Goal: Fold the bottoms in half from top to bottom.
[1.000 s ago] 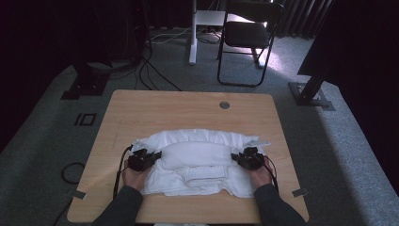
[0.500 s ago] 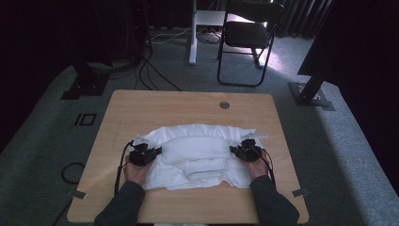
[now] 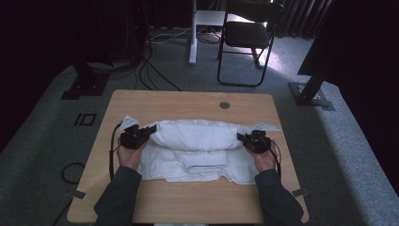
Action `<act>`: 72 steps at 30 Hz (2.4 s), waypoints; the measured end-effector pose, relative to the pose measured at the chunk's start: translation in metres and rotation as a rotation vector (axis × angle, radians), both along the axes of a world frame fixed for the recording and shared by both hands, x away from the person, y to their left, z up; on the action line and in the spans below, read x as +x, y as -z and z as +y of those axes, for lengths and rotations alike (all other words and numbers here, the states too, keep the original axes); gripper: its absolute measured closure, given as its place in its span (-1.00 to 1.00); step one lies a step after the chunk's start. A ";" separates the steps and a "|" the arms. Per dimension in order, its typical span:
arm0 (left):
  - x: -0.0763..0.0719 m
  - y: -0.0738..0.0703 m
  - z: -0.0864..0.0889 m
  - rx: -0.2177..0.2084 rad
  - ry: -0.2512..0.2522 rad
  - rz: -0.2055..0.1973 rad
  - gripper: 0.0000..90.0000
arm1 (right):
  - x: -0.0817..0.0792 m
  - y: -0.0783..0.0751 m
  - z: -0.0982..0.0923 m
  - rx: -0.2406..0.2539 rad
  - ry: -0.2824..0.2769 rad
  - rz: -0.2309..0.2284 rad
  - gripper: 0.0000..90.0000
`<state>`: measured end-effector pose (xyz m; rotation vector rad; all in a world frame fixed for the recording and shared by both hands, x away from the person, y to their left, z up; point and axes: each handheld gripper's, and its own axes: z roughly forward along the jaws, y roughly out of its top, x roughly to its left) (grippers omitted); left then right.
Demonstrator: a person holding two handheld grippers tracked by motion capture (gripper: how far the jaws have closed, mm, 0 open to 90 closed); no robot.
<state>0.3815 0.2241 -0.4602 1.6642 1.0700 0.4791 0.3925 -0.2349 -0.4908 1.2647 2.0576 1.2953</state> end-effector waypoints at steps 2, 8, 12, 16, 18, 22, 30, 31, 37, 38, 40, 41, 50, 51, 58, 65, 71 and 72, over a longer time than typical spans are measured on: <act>-0.007 -0.014 0.004 -0.037 0.013 -0.039 0.95 | -0.007 -0.014 -0.003 0.021 0.010 -0.065 0.82; -0.030 -0.022 0.010 -0.069 0.069 -0.046 0.91 | -0.028 -0.038 -0.011 0.074 -0.010 -0.164 0.81; -0.044 -0.011 0.017 -0.093 0.126 -0.026 0.62 | -0.041 -0.023 -0.017 0.054 -0.055 -0.113 0.56; -0.039 -0.013 0.017 -0.081 0.116 -0.009 0.47 | -0.043 -0.017 -0.024 0.066 -0.026 -0.108 0.14; -0.033 -0.018 0.010 -0.049 0.112 -0.008 0.46 | -0.040 -0.024 -0.023 0.079 0.005 -0.112 0.10; -0.023 -0.019 -0.009 -0.008 0.120 0.014 0.45 | -0.032 -0.036 -0.009 0.058 0.007 -0.114 0.09; -0.020 0.023 -0.055 0.049 0.193 0.136 0.45 | -0.012 -0.010 0.047 -0.064 -0.077 -0.018 0.20; -0.022 0.029 -0.058 0.051 0.202 0.151 0.45 | -0.012 -0.003 0.052 -0.082 -0.084 0.003 0.22; -0.041 0.060 -0.065 0.093 0.237 0.224 0.46 | -0.029 0.029 0.053 -0.118 -0.090 0.061 0.27; -0.044 0.064 -0.066 0.098 0.239 0.229 0.46 | -0.032 0.032 0.050 -0.117 -0.087 0.065 0.26; -0.051 0.069 -0.065 0.124 0.248 0.237 0.47 | -0.040 0.036 0.044 -0.129 -0.083 0.069 0.26; -0.054 0.072 -0.065 0.131 0.247 0.241 0.47 | -0.043 0.038 0.043 -0.133 -0.080 0.070 0.26; -0.053 0.090 -0.061 0.210 0.196 0.240 0.53 | -0.054 0.059 0.039 -0.191 -0.090 0.120 0.28; -0.050 0.091 -0.060 0.209 0.184 0.240 0.54 | -0.055 0.059 0.041 -0.197 -0.087 0.120 0.28; -0.033 0.092 -0.047 0.222 0.099 0.218 0.59 | -0.056 0.062 0.055 -0.181 -0.101 0.133 0.29; -0.023 0.085 -0.032 0.213 -0.030 0.210 0.38 | -0.047 0.063 0.070 -0.189 -0.118 0.128 0.29; -0.018 0.077 -0.007 0.220 -0.202 0.211 -0.18 | -0.043 0.064 0.073 -0.190 -0.121 0.128 0.29; -0.018 0.077 -0.007 0.220 -0.202 0.211 -0.20 | -0.043 0.064 0.073 -0.190 -0.121 0.128 0.29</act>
